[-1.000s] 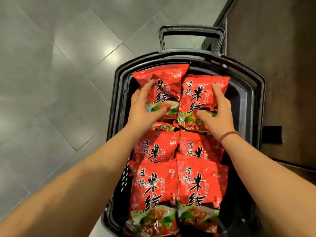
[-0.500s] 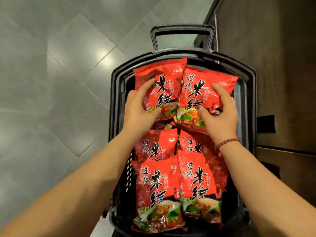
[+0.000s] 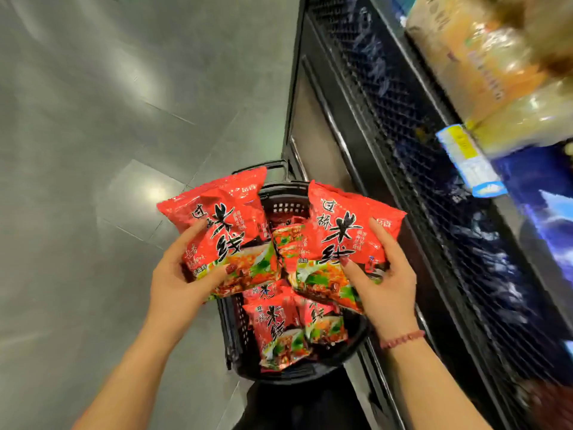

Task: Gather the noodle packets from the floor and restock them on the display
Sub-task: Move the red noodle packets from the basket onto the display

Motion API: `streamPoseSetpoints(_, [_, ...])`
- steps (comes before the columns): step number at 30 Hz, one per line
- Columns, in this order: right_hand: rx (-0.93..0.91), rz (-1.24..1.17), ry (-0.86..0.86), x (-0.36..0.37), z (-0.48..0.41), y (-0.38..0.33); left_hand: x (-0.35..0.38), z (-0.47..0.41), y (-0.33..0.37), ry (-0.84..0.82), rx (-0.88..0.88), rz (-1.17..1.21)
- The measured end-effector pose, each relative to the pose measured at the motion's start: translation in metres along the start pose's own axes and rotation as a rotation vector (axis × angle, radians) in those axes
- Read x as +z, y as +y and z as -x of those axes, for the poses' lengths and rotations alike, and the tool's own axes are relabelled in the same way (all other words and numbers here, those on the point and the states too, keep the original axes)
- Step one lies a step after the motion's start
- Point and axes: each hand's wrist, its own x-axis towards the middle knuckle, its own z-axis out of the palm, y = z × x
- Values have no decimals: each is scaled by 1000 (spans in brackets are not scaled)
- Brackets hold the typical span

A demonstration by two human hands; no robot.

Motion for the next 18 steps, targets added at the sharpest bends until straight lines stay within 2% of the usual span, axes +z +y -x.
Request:
streamPoseSetpoints(9, [-72, -23, 278, -126, 89, -100, 47, 58, 131, -262, 136, 41])
streamPoseSetpoints(18, [-63, 34, 659, -258, 182, -103, 167, 109, 181, -601, 287, 41])
